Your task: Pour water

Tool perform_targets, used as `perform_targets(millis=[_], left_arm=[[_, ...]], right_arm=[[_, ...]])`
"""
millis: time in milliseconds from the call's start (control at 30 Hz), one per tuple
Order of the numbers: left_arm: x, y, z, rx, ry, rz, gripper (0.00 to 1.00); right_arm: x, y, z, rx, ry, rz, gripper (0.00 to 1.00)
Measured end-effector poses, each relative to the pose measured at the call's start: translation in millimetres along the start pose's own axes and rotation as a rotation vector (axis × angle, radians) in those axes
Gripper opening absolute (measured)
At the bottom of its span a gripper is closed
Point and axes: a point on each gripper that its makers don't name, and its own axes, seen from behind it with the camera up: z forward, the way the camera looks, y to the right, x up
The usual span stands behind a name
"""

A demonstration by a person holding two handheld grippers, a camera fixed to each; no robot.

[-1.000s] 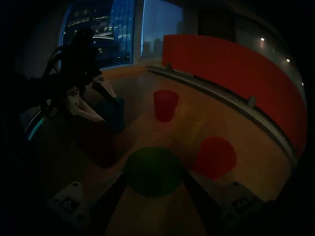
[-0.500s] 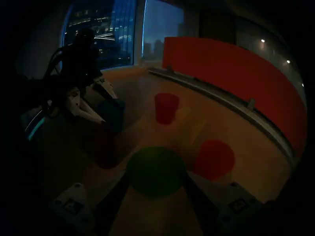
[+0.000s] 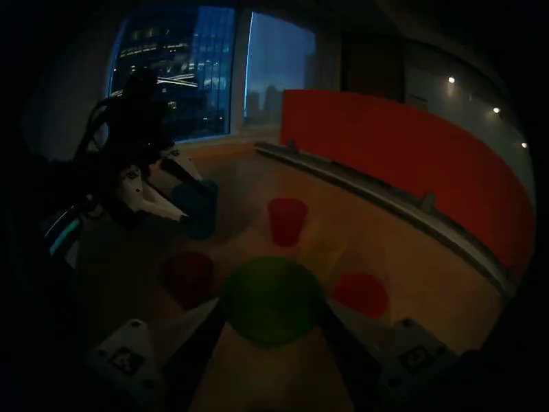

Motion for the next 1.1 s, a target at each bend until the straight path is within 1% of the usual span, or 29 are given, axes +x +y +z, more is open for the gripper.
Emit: perform_targets(millis=[200,400,533,700,800,1000,1100], left_arm=[[26.3,-1.1,-16.5,0.042,0.059,0.021,0.86],[52.2,2.7,-33.4,0.057,0.127,0.026,0.86],[62.5,2.3,-42.0,0.072,0.158,0.028,0.86],[72.8,3.6,-49.5,0.081,0.193,0.028,0.86],[77.8,5.0,-52.2,0.081,0.214,0.020,0.86],[86.5,6.6,-54.6,0.077,0.249,0.010,0.86],[92.0,7.7,-56.7,0.077,0.268,0.006,0.86]], right_arm=[[23.1,-0.5,-14.8,-0.019,0.059,-0.006,1.00],[43.4,-2.2,-29.0,-0.033,0.114,-0.008,1.00],[58.9,-4.5,-37.2,-0.039,0.157,-0.016,1.00],[76.2,-8.0,-45.2,-0.040,0.214,-0.024,1.00],[84.1,-9.2,-47.7,-0.044,0.241,-0.026,1.00],[100.6,-13.0,-48.7,-0.047,0.292,-0.027,1.00],[109.5,-15.4,-49.4,-0.038,0.321,-0.020,1.00]])
